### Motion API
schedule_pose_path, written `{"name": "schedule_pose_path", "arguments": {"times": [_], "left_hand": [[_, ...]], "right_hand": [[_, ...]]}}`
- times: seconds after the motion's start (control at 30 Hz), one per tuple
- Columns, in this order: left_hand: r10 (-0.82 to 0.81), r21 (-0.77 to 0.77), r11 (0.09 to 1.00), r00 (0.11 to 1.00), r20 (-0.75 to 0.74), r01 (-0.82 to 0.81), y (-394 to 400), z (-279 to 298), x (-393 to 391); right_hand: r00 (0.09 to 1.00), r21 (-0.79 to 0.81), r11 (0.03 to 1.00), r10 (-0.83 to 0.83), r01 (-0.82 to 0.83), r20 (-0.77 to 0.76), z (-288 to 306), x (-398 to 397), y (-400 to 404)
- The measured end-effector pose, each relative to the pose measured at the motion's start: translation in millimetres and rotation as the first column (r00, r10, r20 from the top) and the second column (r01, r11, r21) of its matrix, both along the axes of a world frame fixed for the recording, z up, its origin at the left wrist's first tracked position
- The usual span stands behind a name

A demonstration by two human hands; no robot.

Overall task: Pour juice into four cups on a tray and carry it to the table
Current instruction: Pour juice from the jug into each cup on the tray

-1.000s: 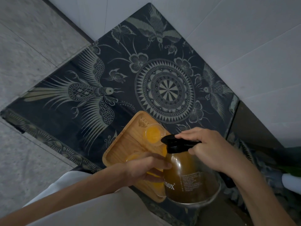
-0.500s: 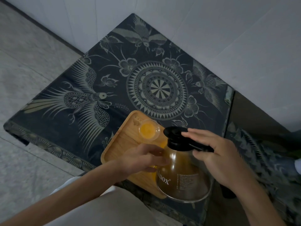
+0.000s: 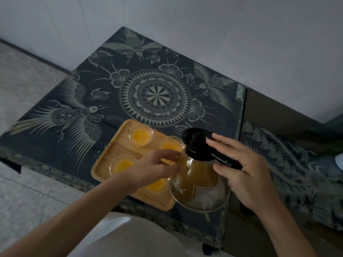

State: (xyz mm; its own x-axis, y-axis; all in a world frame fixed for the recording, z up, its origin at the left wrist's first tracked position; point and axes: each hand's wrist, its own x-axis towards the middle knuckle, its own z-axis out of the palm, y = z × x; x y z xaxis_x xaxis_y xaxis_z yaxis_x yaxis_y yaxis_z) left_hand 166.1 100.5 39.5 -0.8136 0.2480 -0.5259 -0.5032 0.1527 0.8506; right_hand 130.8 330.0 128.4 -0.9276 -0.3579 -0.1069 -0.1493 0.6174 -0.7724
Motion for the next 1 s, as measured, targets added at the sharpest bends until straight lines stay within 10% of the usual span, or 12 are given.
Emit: {"name": "schedule_pose_path", "arguments": {"times": [0.53,1.0], "left_hand": [[-0.015,-0.024,1.0,0.997,-0.08,0.014,144,-35,7],[-0.184,-0.35,0.934,0.939,-0.29,0.074,209,-110,6]], "right_hand": [[0.978,-0.071,0.99,-0.134,0.124,-0.158,-72,50,132],[0.922,-0.127,0.961,-0.272,0.246,-0.274,-178,53,151]]}}
